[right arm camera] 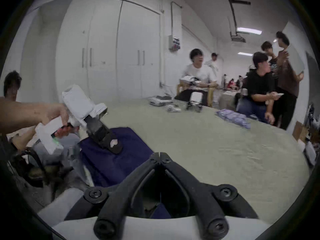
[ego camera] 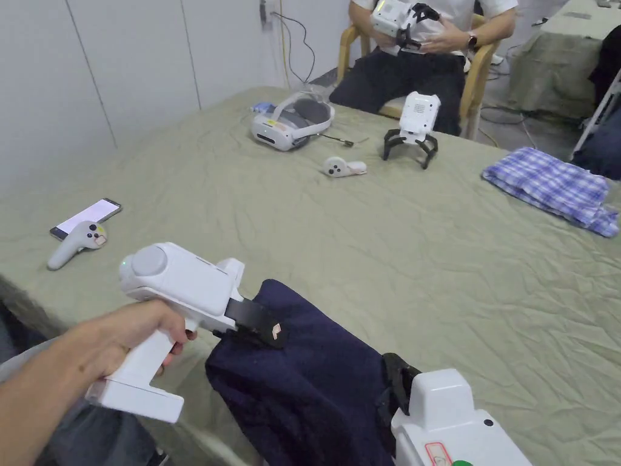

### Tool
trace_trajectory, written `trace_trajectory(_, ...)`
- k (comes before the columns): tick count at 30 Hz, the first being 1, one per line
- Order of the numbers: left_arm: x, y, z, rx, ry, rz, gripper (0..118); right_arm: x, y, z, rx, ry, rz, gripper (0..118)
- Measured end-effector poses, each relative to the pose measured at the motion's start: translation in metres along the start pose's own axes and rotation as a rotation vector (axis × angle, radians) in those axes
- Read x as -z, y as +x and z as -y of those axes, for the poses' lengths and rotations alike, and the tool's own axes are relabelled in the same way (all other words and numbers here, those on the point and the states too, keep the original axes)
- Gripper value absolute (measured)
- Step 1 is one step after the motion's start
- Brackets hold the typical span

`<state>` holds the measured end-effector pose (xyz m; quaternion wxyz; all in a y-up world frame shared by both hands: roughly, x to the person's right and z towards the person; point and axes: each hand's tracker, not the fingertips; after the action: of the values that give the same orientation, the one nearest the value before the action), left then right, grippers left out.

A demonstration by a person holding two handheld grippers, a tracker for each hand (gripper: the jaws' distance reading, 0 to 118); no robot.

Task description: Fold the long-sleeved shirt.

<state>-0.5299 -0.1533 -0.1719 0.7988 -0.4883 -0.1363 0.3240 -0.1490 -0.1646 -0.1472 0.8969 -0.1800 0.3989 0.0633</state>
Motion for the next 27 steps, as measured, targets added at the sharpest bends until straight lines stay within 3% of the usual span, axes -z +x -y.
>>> trace_trajectory(7,-0.036,-0.087,-0.049,-0.025,0.017,-0.192,22,0.053,-0.032,-0.006,-0.052,-0.045,-0.049,0)
trace_trajectory(11,-0.030,-0.136,-0.054,-0.193,0.030,-0.218,22,0.068,-0.027,0.000,-0.030,-0.098,-0.054,0)
trace_trajectory(13,-0.021,-0.141,-0.043,-0.161,0.015,-0.252,25,0.068,-0.021,0.002,-0.010,-0.114,-0.048,0)
trace_trajectory(14,-0.022,-0.143,-0.038,-0.174,0.037,-0.256,33,0.066,-0.017,0.003,-0.005,-0.116,-0.045,0)
trace_trajectory(15,-0.023,-0.142,-0.036,-0.185,0.060,-0.269,51,0.063,-0.013,0.003,0.001,-0.119,-0.040,0)
trace_trajectory(16,-0.027,-0.137,-0.033,-0.155,0.088,-0.320,83,0.069,-0.007,0.017,0.008,-0.121,-0.039,0)
trace_trajectory(17,-0.030,-0.131,-0.030,-0.107,0.129,-0.362,101,0.063,-0.001,0.017,0.020,-0.112,-0.030,0)
trace_trajectory(18,-0.038,-0.121,-0.028,-0.050,0.172,-0.395,109,0.058,0.005,0.015,0.036,-0.101,-0.020,0)
trace_trajectory(22,-0.074,-0.040,-0.009,0.052,0.468,-0.495,110,0.028,0.024,0.003,0.059,-0.050,0.023,0)
trace_trajectory(27,-0.045,0.087,0.049,0.298,0.702,-0.631,105,-0.017,0.055,-0.010,0.104,0.057,0.188,0)
